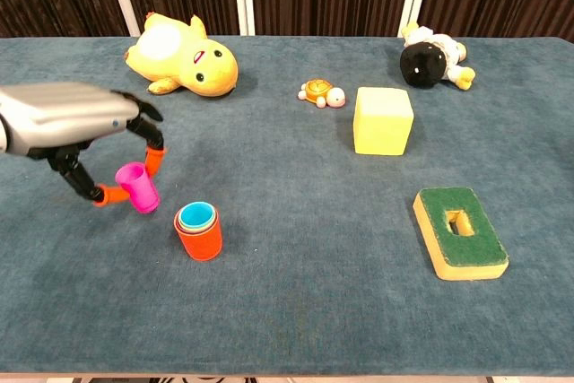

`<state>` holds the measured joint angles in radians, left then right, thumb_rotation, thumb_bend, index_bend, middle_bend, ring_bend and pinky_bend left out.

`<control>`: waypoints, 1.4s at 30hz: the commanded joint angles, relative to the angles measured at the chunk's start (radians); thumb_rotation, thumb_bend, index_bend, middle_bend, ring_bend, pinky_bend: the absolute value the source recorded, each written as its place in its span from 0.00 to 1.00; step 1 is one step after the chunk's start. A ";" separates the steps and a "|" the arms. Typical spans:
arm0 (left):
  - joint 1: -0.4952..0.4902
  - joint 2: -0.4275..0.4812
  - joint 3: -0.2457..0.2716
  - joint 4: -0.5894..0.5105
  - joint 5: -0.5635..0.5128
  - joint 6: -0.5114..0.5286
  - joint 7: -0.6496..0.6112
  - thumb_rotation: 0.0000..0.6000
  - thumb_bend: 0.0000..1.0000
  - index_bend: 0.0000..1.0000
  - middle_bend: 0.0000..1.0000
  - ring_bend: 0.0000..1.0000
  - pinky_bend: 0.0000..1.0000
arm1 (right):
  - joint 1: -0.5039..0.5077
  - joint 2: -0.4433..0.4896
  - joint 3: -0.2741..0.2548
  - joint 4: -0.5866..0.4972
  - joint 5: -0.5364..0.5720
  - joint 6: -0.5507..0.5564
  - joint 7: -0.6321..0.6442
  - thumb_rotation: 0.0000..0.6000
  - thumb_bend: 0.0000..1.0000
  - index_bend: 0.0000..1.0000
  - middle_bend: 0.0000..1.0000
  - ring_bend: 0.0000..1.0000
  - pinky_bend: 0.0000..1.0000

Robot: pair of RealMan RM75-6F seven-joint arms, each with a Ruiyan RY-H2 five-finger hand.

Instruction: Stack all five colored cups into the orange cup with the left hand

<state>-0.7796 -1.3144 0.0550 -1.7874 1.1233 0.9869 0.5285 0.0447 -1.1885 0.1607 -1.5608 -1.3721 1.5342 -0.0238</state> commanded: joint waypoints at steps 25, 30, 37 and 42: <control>-0.063 0.020 -0.052 -0.193 -0.040 -0.011 0.142 1.00 0.32 0.50 0.35 0.08 0.08 | -0.004 0.002 0.003 0.001 0.000 0.010 0.005 1.00 0.37 0.07 0.05 0.07 0.00; -0.066 0.016 -0.048 -0.195 -0.047 -0.015 0.150 1.00 0.32 0.49 0.35 0.08 0.08 | -0.004 0.002 0.003 0.001 0.000 0.009 0.006 1.00 0.37 0.07 0.05 0.07 0.00; -0.071 0.013 -0.042 -0.189 -0.056 -0.029 0.151 1.00 0.31 0.49 0.34 0.08 0.08 | -0.006 0.003 0.006 0.000 0.002 0.013 0.007 1.00 0.37 0.07 0.05 0.07 0.00; -0.072 0.010 -0.036 -0.180 -0.069 -0.033 0.158 1.00 0.30 0.46 0.33 0.08 0.08 | -0.006 0.004 0.006 0.001 0.002 0.011 0.008 1.00 0.37 0.07 0.05 0.07 0.00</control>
<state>-0.8514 -1.3039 0.0182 -1.9685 1.0553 0.9545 0.6854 0.0386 -1.1842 0.1664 -1.5602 -1.3696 1.5456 -0.0156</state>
